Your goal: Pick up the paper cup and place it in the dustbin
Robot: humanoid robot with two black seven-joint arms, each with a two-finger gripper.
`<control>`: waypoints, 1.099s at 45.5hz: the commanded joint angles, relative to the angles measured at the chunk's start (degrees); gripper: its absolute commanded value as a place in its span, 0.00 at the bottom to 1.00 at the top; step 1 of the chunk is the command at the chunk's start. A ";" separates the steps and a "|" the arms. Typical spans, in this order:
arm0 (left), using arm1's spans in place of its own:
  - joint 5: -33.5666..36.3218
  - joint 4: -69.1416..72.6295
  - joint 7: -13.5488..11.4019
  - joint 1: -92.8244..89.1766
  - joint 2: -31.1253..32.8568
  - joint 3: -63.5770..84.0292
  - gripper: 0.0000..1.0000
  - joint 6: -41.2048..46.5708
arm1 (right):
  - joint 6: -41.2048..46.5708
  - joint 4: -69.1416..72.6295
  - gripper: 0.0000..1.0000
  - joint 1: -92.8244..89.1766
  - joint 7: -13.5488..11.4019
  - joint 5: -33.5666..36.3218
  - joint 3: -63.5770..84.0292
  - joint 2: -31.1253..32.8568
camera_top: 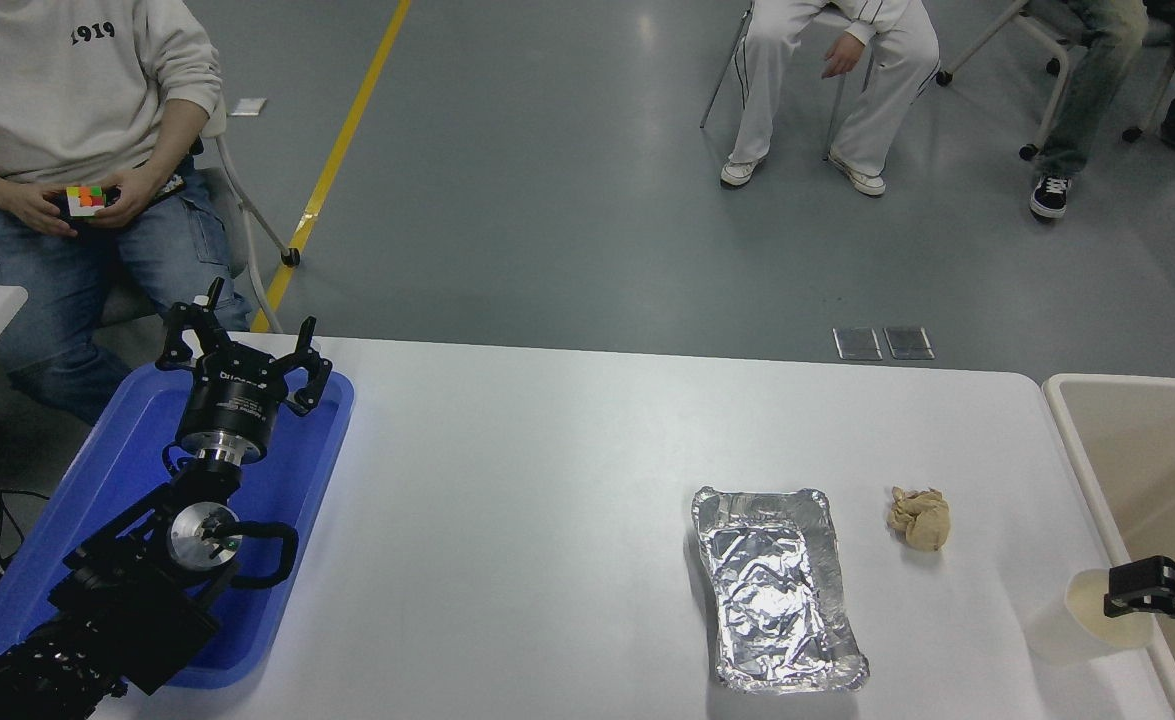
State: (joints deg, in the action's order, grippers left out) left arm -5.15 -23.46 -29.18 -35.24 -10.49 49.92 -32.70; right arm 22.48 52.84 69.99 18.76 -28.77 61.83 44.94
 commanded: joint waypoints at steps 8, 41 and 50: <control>-0.04 0.00 0.00 0.00 0.03 0.00 1.00 0.00 | 2.21 0.42 0.10 -1.35 0.05 3.01 -3.82 0.24; 0.05 0.00 0.00 0.00 0.03 0.00 1.00 0.00 | 10.12 0.51 0.00 0.14 0.14 4.78 -3.20 1.12; 0.05 0.00 0.00 0.00 0.03 0.00 1.00 0.00 | 19.17 1.83 0.00 9.54 0.22 3.99 -0.40 4.28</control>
State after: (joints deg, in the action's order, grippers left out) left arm -5.12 -23.47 -29.18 -35.24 -10.48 49.92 -32.70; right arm 34.16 53.78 72.02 18.89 -24.22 58.76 46.82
